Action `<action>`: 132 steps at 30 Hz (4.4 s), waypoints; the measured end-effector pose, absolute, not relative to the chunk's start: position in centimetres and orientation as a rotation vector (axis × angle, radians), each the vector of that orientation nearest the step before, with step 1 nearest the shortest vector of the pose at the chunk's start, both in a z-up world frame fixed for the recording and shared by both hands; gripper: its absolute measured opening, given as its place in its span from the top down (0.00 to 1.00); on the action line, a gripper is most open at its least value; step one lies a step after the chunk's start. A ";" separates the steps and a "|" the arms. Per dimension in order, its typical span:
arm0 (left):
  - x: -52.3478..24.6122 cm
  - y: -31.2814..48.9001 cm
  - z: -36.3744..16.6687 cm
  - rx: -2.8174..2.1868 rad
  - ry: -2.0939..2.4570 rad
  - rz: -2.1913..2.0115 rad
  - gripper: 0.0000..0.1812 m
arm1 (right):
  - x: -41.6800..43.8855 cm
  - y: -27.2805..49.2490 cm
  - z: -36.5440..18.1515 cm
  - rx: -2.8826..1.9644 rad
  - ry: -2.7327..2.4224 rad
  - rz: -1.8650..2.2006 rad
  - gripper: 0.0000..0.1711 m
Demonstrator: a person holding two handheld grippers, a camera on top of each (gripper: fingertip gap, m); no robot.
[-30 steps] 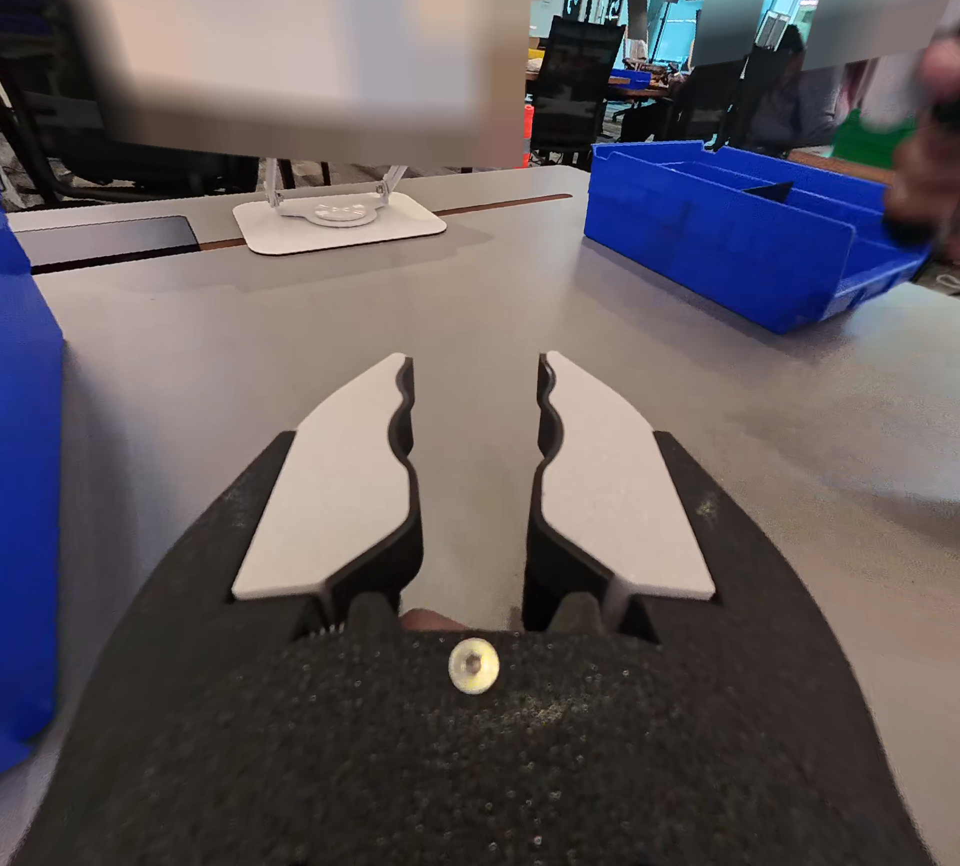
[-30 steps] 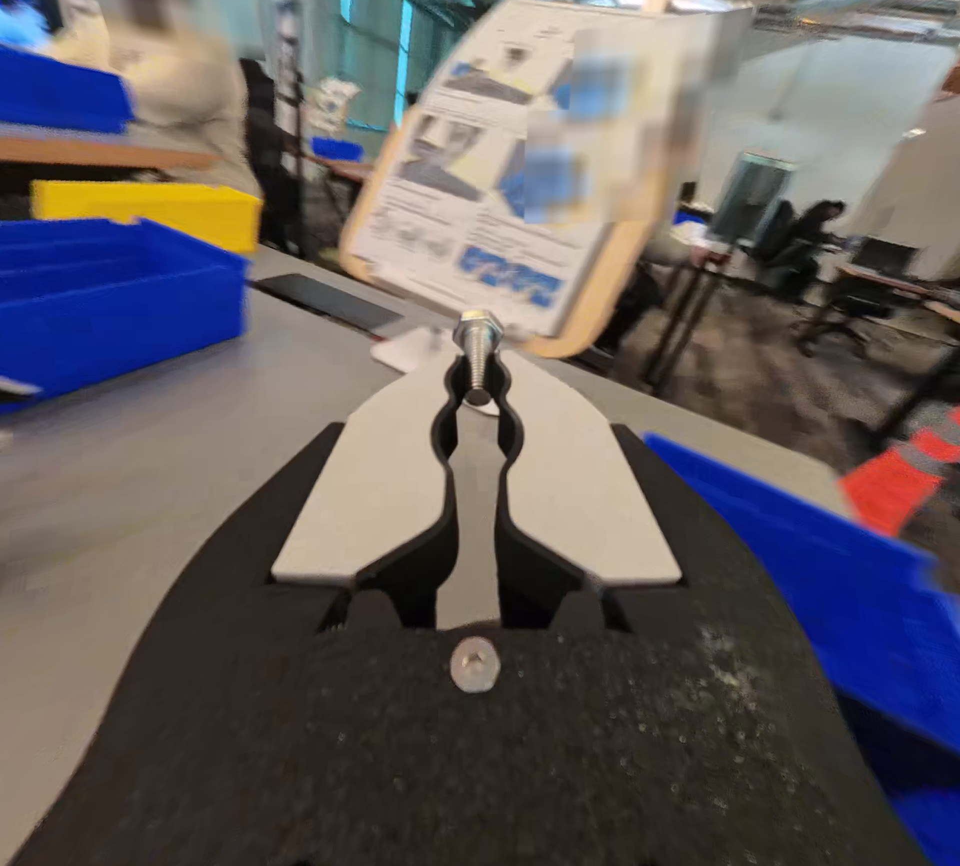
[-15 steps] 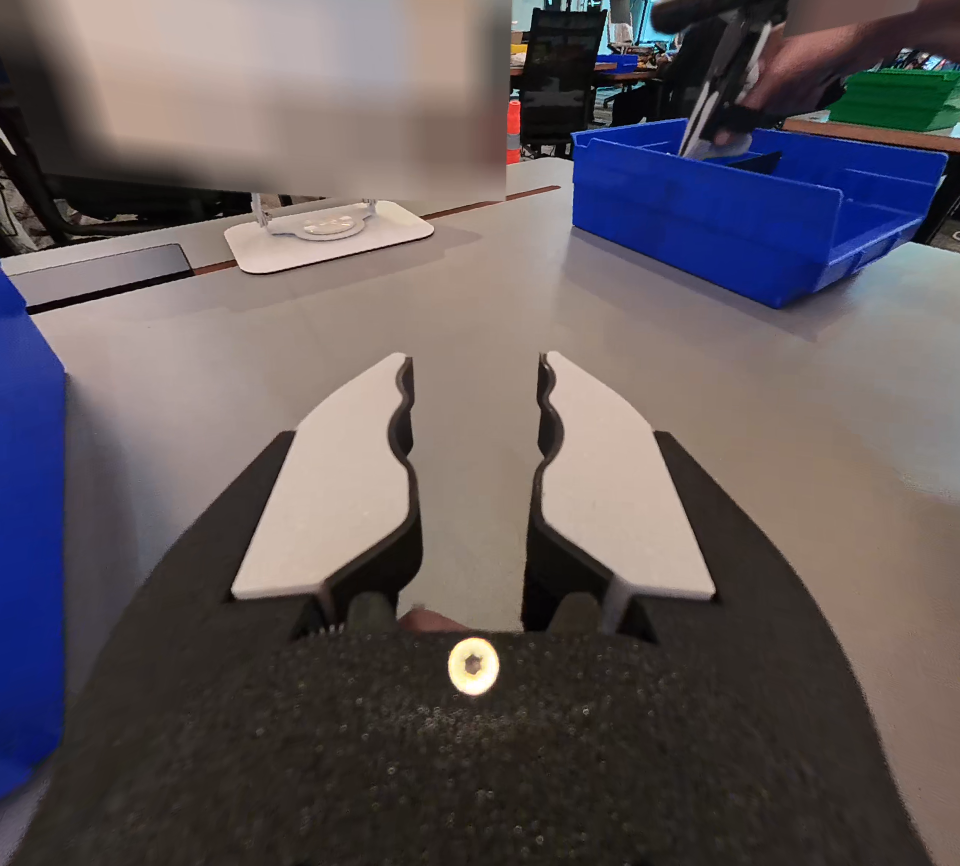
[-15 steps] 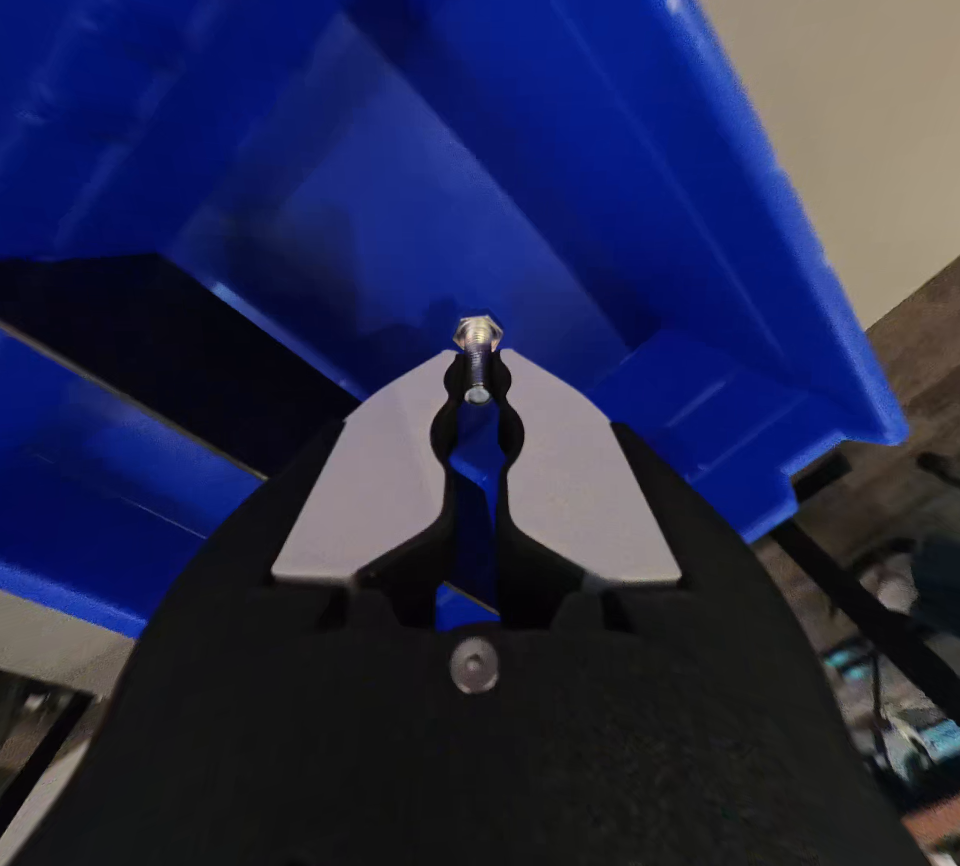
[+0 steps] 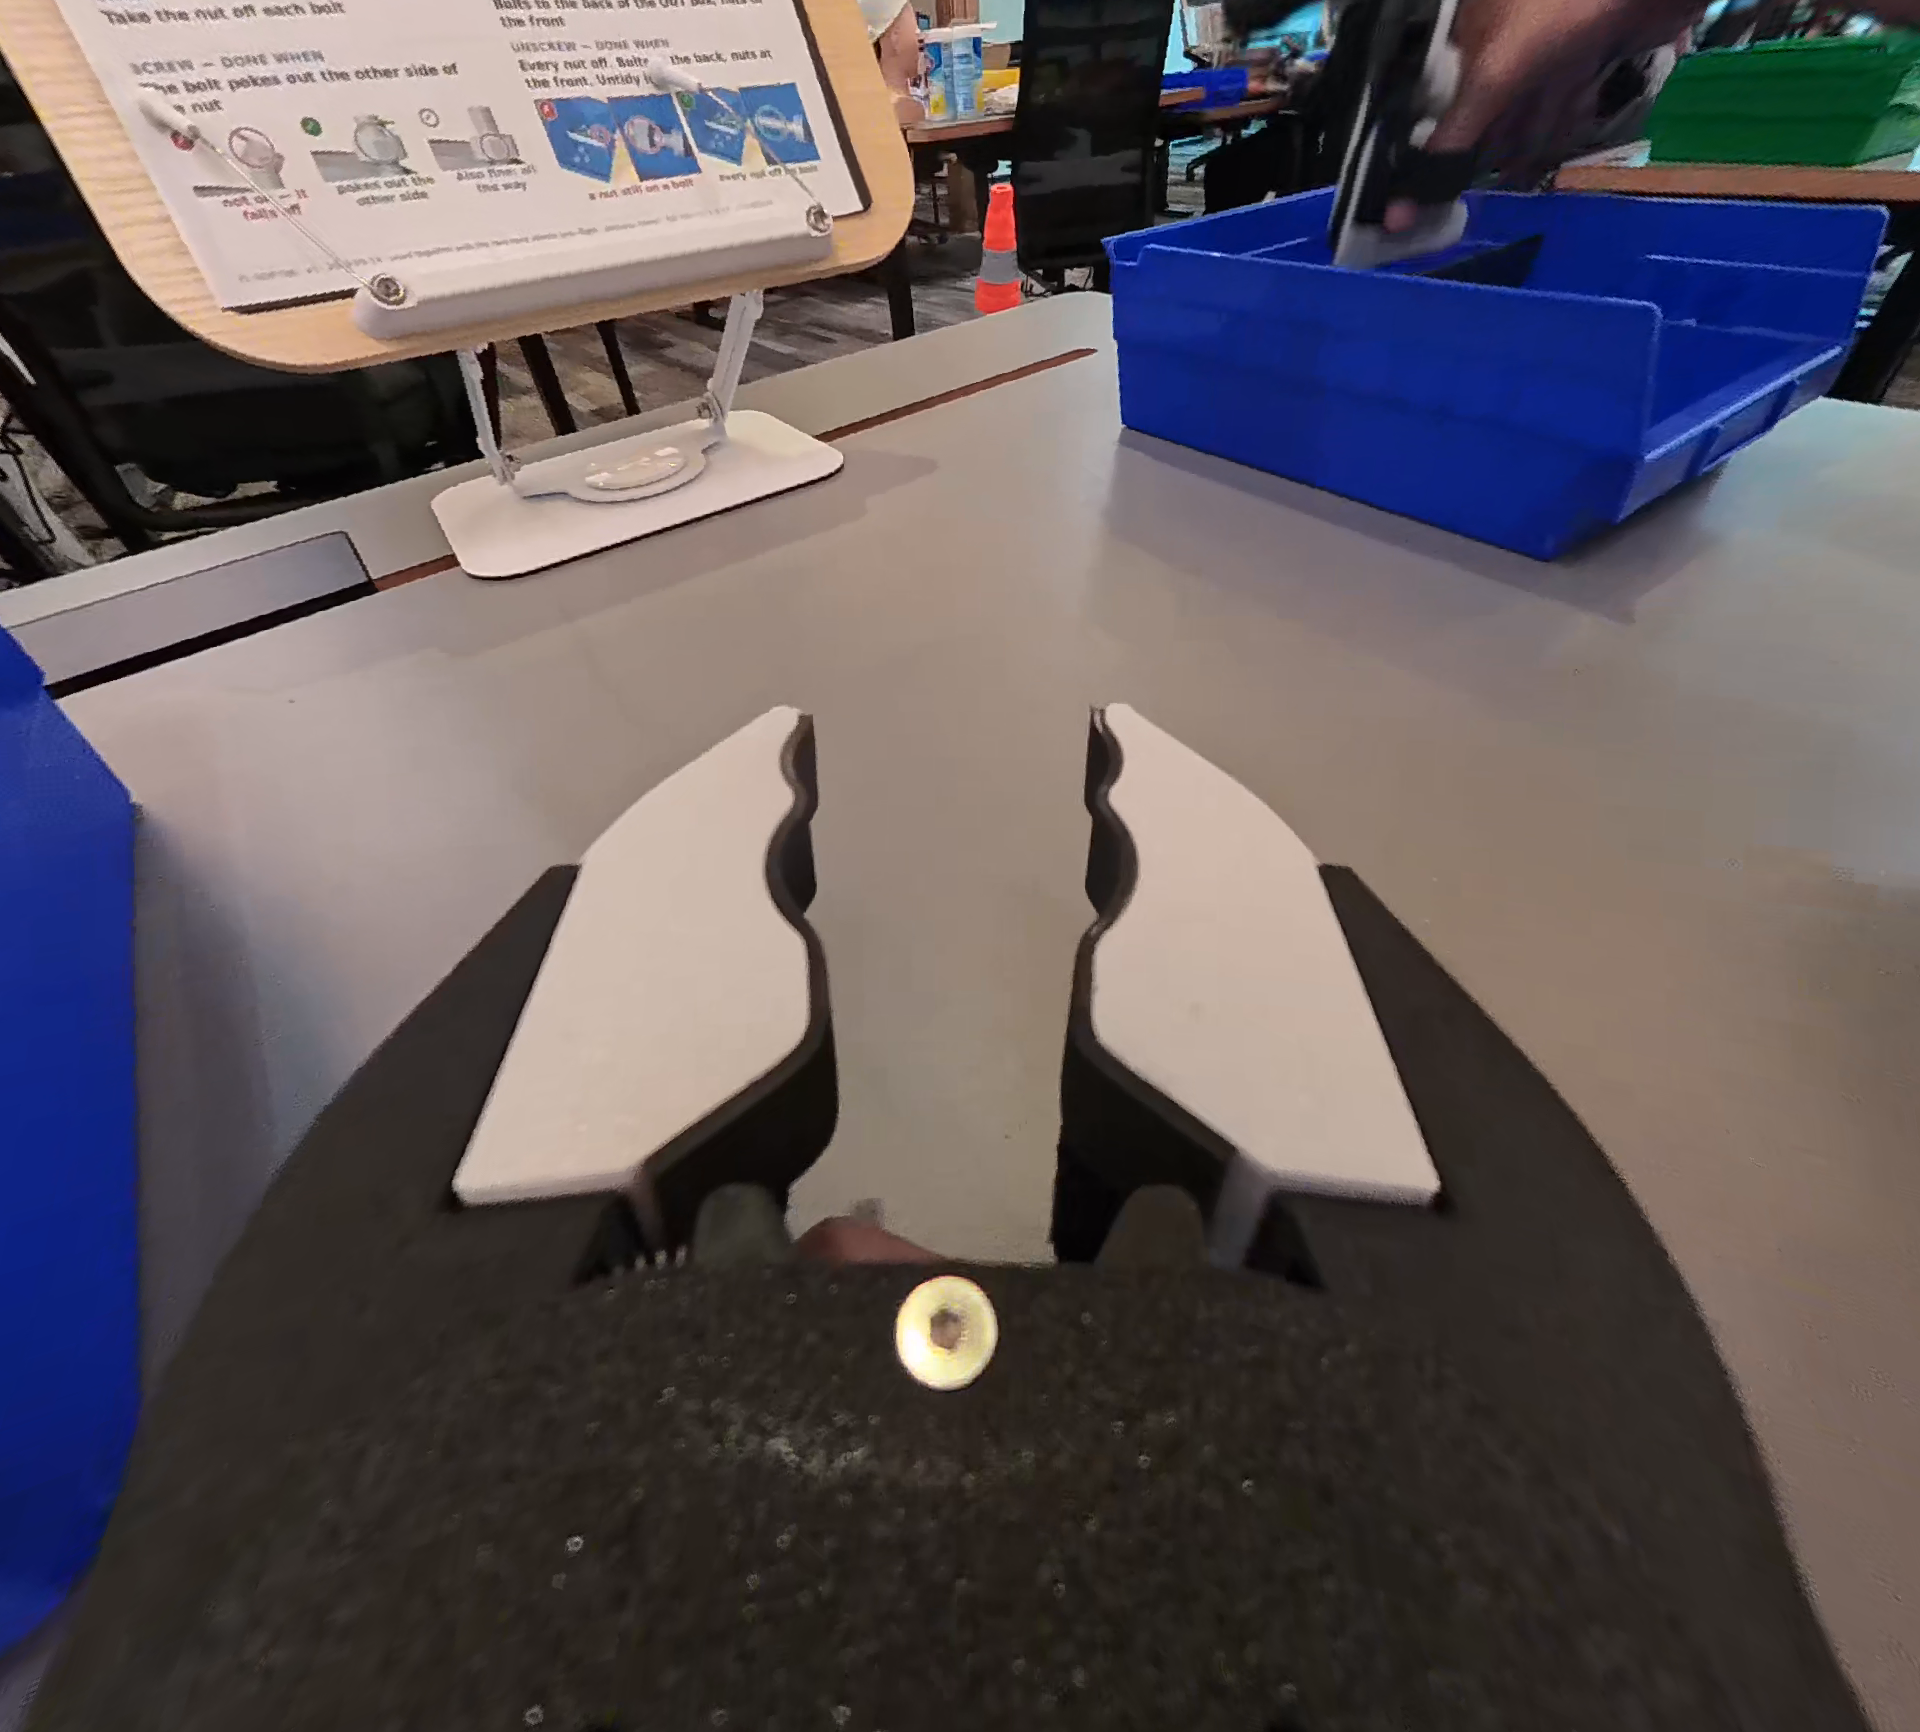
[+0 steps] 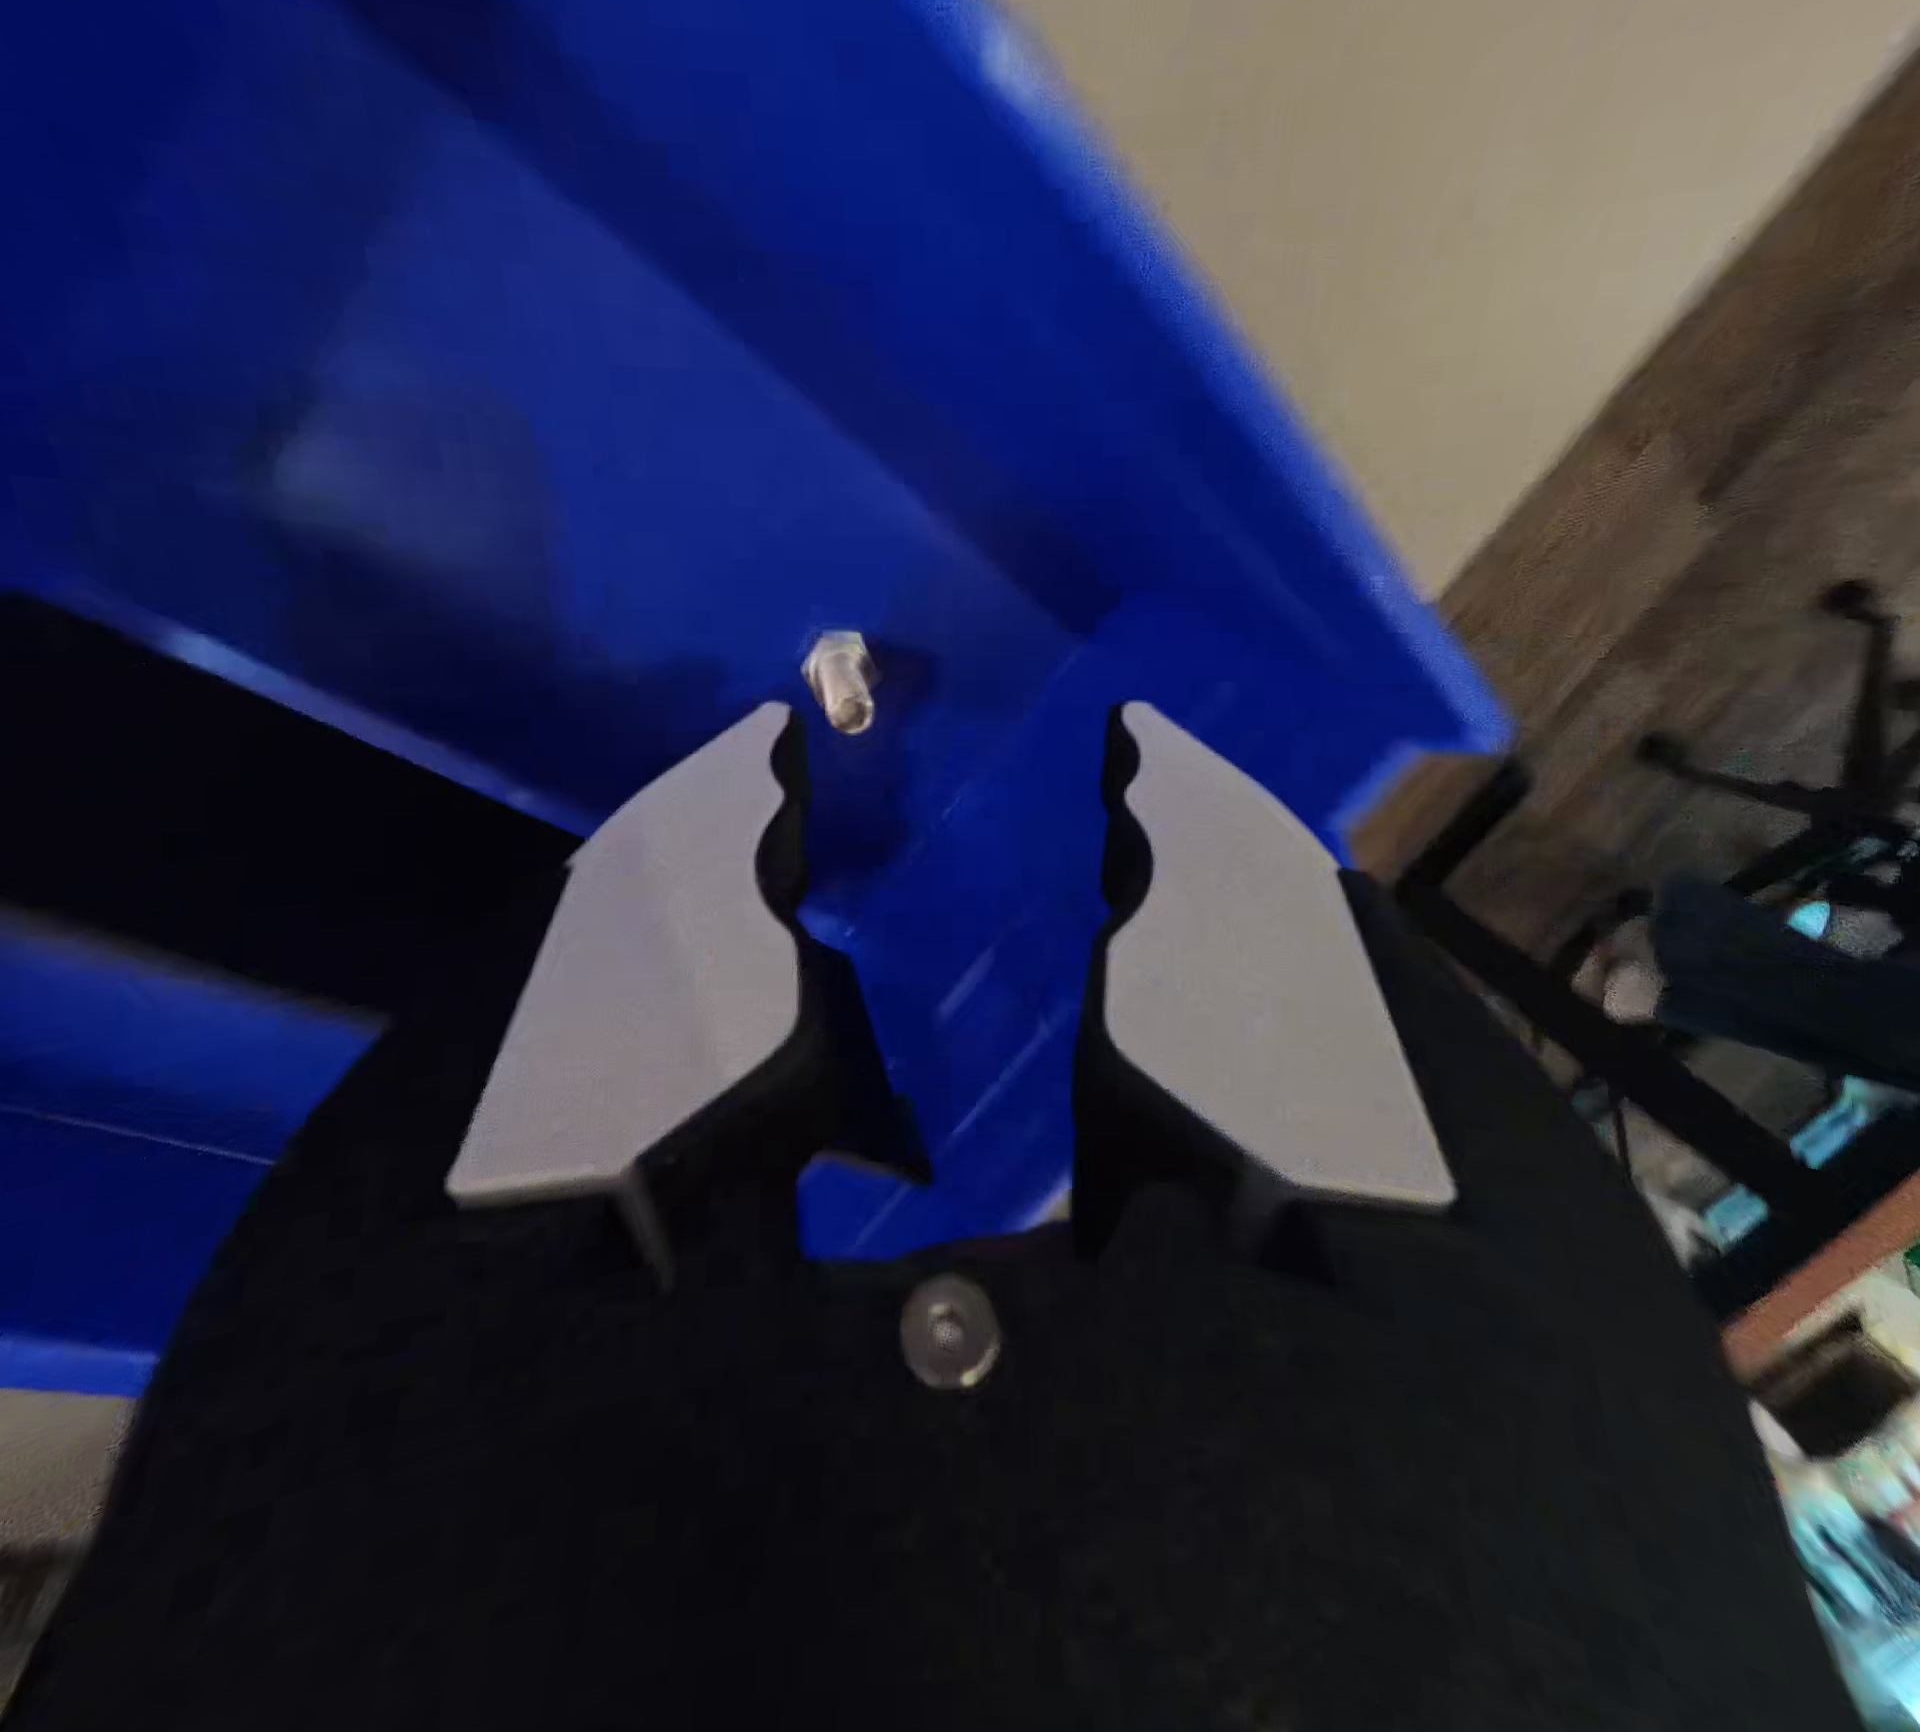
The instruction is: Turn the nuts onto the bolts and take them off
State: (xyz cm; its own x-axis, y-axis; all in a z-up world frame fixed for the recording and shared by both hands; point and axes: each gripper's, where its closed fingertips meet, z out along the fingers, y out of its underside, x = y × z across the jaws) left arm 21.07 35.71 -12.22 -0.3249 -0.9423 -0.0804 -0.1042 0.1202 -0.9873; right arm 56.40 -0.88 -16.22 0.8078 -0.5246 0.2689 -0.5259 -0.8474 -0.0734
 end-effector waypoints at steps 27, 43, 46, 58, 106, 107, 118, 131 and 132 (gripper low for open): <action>21.9 40.0 -12.1 -1.292 1.414 -1.339 0.64 | 24.4 28.1 -11.7 4.356 -1.049 0.994 0.79; 19.4 46.9 -3.9 -1.242 1.479 -1.179 0.67 | 24.6 28.0 -11.9 4.352 -1.075 0.931 0.80; 20.7 54.3 -3.1 -1.361 1.599 -1.012 0.66 | 24.6 28.0 -11.9 4.357 -1.072 0.917 0.80; 29.2 64.5 -15.2 -1.651 1.985 -0.454 0.70 | 24.6 27.8 -11.8 4.376 -1.100 0.857 0.83; 22.9 64.8 -21.1 -1.374 2.519 -0.165 0.95 | 24.4 27.5 -11.8 4.432 -1.205 0.570 0.88; 22.3 64.3 -21.4 -1.319 2.584 -0.155 0.95 | 24.4 27.5 -11.8 4.431 -1.207 0.566 0.88; 21.9 63.8 -21.1 -1.366 2.663 -0.026 0.84 | 24.4 27.5 -11.9 4.434 -1.211 0.542 0.89; 22.6 62.8 -21.7 -1.467 2.712 -0.056 0.89 | 24.3 27.5 -11.8 4.441 -1.197 0.530 0.89; 22.6 62.9 -21.7 -1.443 2.709 -0.054 0.89 | 24.3 27.5 -11.8 4.441 -1.194 0.534 0.89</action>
State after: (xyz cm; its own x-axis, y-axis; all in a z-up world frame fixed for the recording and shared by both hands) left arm 22.63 62.86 -21.71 -0.5562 -0.8297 -0.0473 -0.8272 0.5582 -0.0647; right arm 24.28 27.51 -11.81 0.9136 -0.3828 -0.1374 -0.1531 -0.0106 -0.9882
